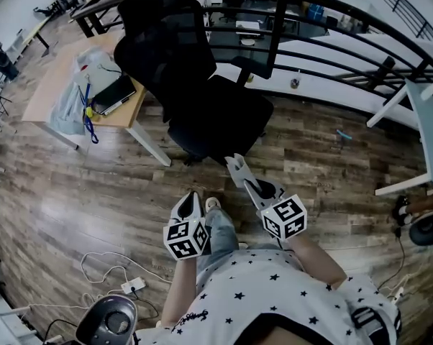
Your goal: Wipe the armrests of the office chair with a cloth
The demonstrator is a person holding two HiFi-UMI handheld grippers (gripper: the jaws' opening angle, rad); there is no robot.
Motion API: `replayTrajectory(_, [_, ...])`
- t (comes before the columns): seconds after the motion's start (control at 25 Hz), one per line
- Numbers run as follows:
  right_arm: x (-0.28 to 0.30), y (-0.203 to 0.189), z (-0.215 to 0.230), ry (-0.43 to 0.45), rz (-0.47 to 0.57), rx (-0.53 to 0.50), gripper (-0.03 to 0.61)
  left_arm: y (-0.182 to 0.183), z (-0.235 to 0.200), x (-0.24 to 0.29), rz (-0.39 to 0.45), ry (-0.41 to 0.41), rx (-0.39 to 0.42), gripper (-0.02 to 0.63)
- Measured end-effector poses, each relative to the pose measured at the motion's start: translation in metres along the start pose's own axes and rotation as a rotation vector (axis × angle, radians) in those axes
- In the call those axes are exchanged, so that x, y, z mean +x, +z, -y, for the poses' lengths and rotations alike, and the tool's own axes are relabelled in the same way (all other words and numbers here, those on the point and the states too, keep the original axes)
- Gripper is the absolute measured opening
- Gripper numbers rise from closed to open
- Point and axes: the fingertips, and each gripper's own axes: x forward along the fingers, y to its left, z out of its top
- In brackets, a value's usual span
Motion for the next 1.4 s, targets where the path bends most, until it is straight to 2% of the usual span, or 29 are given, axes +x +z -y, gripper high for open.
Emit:
replayTrajectory(0.72, [0.132, 0.071, 0.033, 0.002, -0.028, -0.060, 0.026, 0.094, -0.081, 0.097, 0.003, -0.018, -0.013, 0.008])
replayTrajectory(1.16, [0.221, 0.103, 0.053, 0.020, -0.050, -0.092, 0.026, 0.130, -0.136, 0.154, -0.025, -0.017, -0.020, 0.008])
replayTrajectory(1.4, [0.264, 0.111, 0.058, 0.044, -0.071, -0.123, 0.026, 0.137, -0.159, 0.175, -0.038, -0.014, -0.036, 0.008])
